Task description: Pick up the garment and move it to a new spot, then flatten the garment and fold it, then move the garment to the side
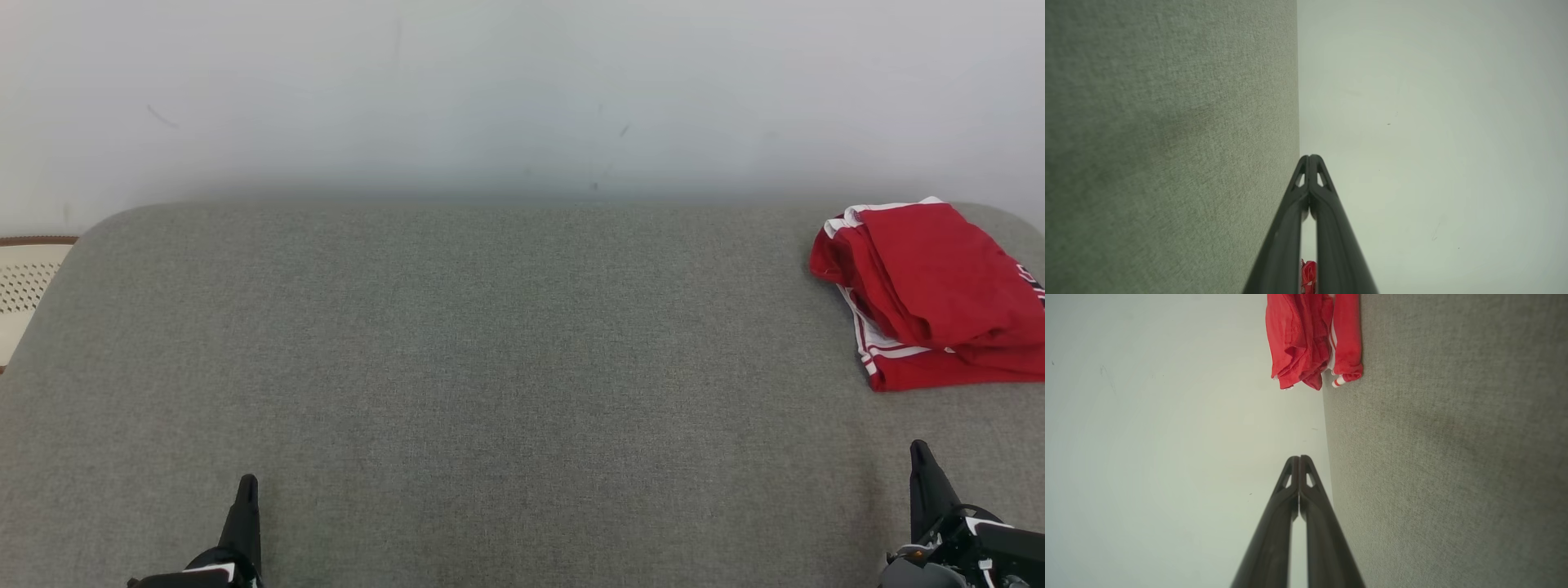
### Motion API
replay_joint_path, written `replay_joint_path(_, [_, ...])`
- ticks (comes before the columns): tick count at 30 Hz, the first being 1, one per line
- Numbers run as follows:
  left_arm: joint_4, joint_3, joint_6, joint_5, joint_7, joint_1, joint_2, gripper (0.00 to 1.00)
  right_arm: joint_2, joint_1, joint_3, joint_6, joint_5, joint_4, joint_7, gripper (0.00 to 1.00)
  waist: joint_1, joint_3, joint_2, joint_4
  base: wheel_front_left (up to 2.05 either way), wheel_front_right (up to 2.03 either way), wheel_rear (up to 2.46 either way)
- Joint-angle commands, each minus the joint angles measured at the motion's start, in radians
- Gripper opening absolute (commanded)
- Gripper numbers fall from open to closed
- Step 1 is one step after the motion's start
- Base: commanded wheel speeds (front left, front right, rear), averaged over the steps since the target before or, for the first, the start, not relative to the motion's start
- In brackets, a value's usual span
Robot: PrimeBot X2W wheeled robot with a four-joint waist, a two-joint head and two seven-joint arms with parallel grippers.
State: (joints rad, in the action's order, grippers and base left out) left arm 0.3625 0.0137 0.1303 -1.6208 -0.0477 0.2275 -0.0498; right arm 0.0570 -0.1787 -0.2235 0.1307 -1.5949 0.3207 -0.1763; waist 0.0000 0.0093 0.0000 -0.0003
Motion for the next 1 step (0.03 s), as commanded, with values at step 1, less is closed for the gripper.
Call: replay_joint_path(1, [0.004,0.001,0.003,-0.004,-0.002,0.006,-0.001,0.00,-0.002,-0.009,-0.001,0.000,0.007,0.003,-0.004,0.00,0.0000,0.000,0.0000,0.000,0.00,0.00,0.00])
